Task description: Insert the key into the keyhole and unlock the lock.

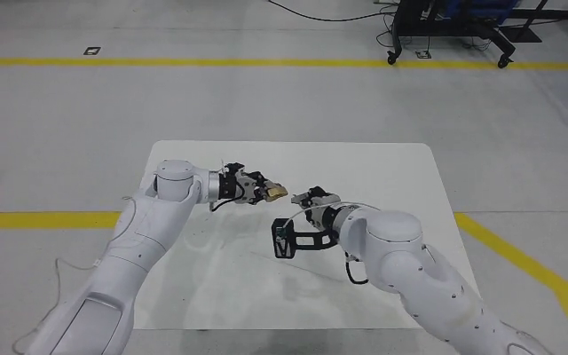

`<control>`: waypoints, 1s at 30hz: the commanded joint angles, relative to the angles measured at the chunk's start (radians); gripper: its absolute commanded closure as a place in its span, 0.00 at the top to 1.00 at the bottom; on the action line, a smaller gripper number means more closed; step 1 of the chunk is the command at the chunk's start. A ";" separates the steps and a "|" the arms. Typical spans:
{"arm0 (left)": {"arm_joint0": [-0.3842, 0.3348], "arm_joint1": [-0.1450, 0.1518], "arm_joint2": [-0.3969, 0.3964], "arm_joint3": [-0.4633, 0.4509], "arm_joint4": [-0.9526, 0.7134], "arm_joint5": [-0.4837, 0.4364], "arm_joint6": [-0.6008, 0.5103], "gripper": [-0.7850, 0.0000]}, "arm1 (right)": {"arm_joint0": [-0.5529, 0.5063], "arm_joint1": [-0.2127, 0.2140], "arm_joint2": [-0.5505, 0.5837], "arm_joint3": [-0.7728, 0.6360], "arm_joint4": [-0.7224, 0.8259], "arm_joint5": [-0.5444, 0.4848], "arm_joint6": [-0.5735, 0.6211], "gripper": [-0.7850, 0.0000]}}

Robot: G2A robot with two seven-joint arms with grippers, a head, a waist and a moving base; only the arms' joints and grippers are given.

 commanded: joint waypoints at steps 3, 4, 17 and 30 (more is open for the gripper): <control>0.009 -0.002 0.003 -0.011 -0.008 0.026 0.032 0.00 | 0.049 -0.019 -0.064 0.032 0.022 0.006 0.045 0.00; 0.010 -0.003 0.004 -0.014 -0.011 0.029 0.038 0.00 | 0.061 -0.023 -0.079 0.047 0.024 0.010 0.050 0.00; 0.003 -0.008 0.010 -0.003 -0.030 0.048 0.044 0.00 | 0.162 -0.046 -0.194 0.158 0.063 0.108 0.147 0.00; -0.004 -0.010 0.011 0.012 -0.045 0.064 0.051 0.00 | 0.222 -0.032 -0.270 0.174 0.098 0.168 0.207 0.00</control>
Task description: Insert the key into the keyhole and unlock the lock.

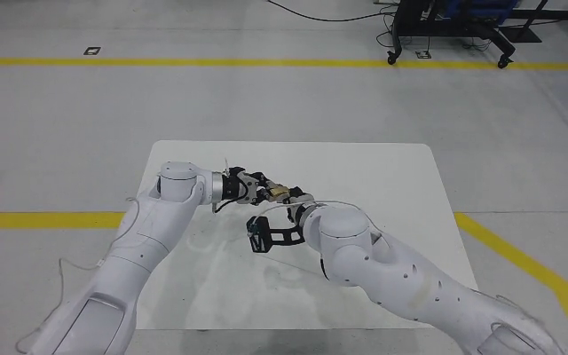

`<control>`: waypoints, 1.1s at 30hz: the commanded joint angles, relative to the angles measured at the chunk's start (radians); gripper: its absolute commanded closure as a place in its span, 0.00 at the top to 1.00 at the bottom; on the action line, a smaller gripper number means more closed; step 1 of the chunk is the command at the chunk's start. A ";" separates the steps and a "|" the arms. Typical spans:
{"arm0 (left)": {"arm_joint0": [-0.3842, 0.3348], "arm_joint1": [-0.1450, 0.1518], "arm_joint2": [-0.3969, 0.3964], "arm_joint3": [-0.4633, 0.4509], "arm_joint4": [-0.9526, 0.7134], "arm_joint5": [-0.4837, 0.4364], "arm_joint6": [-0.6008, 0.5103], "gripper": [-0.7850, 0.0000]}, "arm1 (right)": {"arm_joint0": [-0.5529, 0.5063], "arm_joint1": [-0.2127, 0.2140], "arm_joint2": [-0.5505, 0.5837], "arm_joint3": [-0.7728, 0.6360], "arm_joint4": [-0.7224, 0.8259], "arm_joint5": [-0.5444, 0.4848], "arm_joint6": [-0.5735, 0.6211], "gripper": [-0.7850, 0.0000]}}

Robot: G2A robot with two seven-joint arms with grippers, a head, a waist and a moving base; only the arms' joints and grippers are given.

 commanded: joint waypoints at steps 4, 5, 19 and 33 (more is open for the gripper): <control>-0.004 -0.001 0.007 0.003 0.007 0.004 0.001 0.00 | 0.022 0.005 -0.019 0.004 0.024 0.024 0.024 0.00; -0.006 -0.002 0.009 0.004 0.008 0.006 0.002 0.00 | 0.026 0.006 -0.022 0.005 0.031 0.028 0.028 0.00; -0.017 -0.008 0.021 0.020 0.003 0.006 -0.002 0.00 | 0.097 0.015 -0.082 0.029 0.120 0.076 0.075 0.00; -0.026 -0.019 0.047 0.031 -0.002 0.018 -0.006 0.00 | 0.176 0.013 -0.164 0.062 0.172 0.135 0.135 0.00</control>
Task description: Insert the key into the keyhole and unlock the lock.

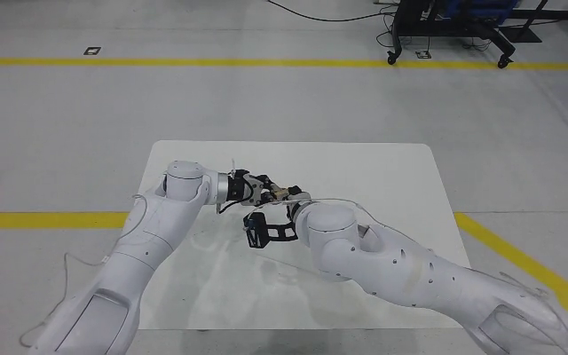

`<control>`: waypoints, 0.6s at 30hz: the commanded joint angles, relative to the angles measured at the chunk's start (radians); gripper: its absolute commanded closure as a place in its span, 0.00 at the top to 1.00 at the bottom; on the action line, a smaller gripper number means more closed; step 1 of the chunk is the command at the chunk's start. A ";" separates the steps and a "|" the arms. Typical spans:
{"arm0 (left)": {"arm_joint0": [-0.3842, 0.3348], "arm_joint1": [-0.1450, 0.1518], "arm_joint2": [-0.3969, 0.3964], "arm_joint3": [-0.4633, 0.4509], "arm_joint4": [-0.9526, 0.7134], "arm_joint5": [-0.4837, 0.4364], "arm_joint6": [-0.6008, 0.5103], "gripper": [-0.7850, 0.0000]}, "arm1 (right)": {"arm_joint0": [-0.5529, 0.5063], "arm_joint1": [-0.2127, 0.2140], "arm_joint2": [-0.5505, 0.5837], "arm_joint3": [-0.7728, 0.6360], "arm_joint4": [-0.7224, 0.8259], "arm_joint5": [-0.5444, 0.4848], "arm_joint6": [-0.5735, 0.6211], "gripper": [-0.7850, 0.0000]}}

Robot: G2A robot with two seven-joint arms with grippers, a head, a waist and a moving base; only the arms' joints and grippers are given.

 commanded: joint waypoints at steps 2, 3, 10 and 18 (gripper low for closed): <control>-0.002 -0.001 0.001 0.005 -0.005 -0.002 -0.008 0.00 | 0.017 -0.002 -0.013 0.006 0.015 0.009 0.009 0.00; -0.003 -0.002 0.001 0.007 -0.007 -0.004 -0.011 0.00 | 0.023 -0.003 -0.018 0.009 0.019 0.012 0.012 0.00; -0.007 -0.003 0.004 0.014 -0.006 -0.013 -0.028 0.00 | 0.057 -0.009 -0.047 0.032 0.052 0.023 0.023 0.00; -0.009 -0.003 0.003 0.021 -0.010 -0.017 -0.035 0.00 | 0.069 -0.008 -0.056 0.047 0.074 0.033 0.033 0.00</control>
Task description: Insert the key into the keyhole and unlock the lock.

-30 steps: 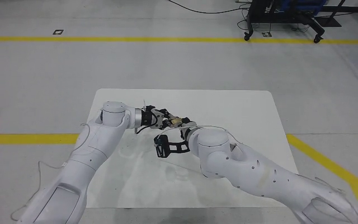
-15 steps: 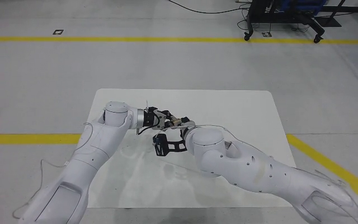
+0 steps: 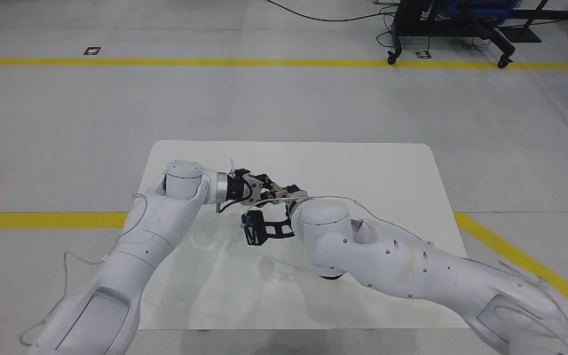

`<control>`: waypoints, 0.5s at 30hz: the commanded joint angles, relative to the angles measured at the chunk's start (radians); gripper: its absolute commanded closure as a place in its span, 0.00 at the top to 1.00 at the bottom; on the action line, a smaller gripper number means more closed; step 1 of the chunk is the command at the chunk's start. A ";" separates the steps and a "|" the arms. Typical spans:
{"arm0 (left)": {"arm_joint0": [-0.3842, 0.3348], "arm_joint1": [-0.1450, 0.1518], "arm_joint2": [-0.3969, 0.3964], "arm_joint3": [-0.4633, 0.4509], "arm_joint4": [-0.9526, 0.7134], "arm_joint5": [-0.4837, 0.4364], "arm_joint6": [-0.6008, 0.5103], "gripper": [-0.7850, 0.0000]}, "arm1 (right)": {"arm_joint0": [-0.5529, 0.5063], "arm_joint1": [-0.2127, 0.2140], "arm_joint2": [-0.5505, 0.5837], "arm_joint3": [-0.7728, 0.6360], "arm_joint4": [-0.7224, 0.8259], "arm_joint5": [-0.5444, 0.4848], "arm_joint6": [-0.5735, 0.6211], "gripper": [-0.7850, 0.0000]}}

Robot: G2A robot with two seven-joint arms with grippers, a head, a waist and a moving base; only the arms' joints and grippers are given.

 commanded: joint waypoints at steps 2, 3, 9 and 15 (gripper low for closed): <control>0.000 0.000 0.000 0.000 -0.002 -0.001 -0.002 0.00 | 0.002 0.001 -0.004 -0.003 0.002 0.003 0.003 0.00; 0.000 0.000 0.000 0.000 -0.001 -0.002 -0.002 0.00 | 0.002 0.002 -0.005 -0.005 0.003 0.004 0.004 0.00; -0.001 0.000 -0.002 0.001 -0.002 -0.003 -0.003 0.00 | 0.009 0.008 -0.006 -0.024 0.012 0.017 0.017 0.82; -0.001 0.002 -0.012 0.005 -0.010 -0.005 -0.007 0.00 | 0.002 0.020 0.022 -0.057 0.035 0.011 0.011 0.79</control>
